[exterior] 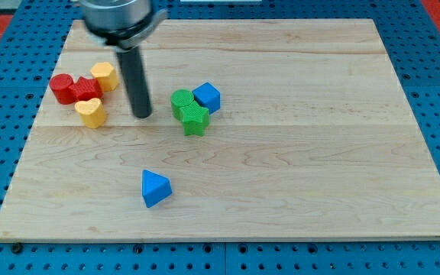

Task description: Move the yellow heart and the red star closely to the green blocks

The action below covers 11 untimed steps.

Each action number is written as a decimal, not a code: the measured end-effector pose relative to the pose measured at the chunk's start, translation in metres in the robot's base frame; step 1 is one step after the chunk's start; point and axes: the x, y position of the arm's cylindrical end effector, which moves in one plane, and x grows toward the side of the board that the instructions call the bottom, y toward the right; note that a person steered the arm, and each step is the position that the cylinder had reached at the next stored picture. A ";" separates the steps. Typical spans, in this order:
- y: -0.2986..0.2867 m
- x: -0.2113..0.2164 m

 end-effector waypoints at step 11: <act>-0.044 -0.047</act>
